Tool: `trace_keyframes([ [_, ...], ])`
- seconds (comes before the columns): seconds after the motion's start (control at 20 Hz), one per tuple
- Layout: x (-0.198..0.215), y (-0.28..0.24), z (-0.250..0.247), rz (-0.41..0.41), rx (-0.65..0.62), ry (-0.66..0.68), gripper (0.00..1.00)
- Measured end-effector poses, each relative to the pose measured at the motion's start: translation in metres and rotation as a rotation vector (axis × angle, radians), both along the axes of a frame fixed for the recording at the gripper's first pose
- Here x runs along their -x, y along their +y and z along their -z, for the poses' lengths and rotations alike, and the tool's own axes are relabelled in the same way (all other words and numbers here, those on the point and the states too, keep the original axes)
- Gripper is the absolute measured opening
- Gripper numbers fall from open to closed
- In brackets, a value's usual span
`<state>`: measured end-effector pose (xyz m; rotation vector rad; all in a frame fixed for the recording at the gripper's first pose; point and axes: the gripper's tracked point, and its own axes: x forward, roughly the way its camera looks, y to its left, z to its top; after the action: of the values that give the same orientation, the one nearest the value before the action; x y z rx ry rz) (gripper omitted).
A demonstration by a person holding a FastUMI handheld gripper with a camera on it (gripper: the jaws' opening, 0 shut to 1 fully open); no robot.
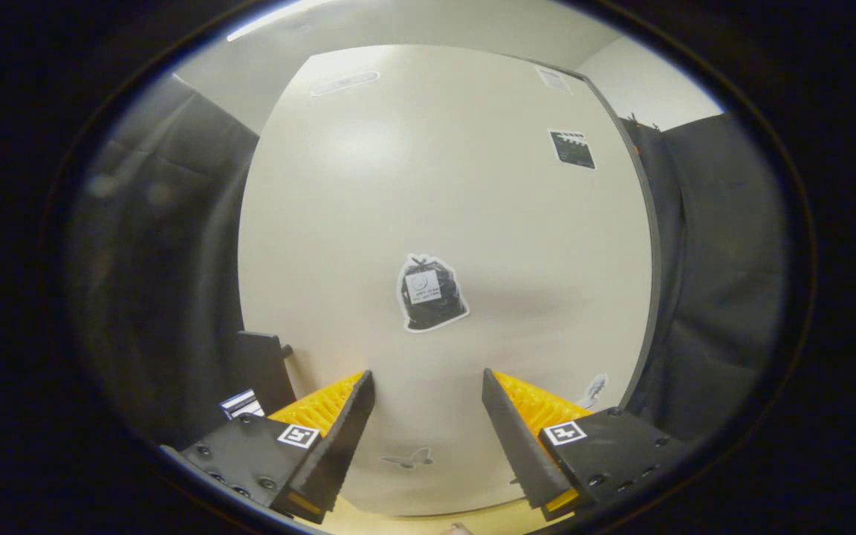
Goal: Open the shoe cabinet door, grab the shoes and put them into the shoe cabinet, then close the shoe cabinet door.
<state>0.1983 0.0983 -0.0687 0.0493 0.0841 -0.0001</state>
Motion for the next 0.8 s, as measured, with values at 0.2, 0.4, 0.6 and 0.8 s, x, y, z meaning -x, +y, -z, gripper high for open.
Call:
trace_keyframes([
  [0.2, 0.0014, 0.0013, 0.0018, 0.014, -0.007, 0.005, 0.94],
  [0.4, 0.0024, 0.0032, 0.0027, 0.015, -0.004, 0.009, 0.94],
  [0.6, 0.0019, 0.0046, 0.0026, 0.002, 0.002, 0.005, 0.94],
  [0.8, 0.0040, 0.0055, 0.0021, -0.002, 0.012, 0.005, 0.94],
])
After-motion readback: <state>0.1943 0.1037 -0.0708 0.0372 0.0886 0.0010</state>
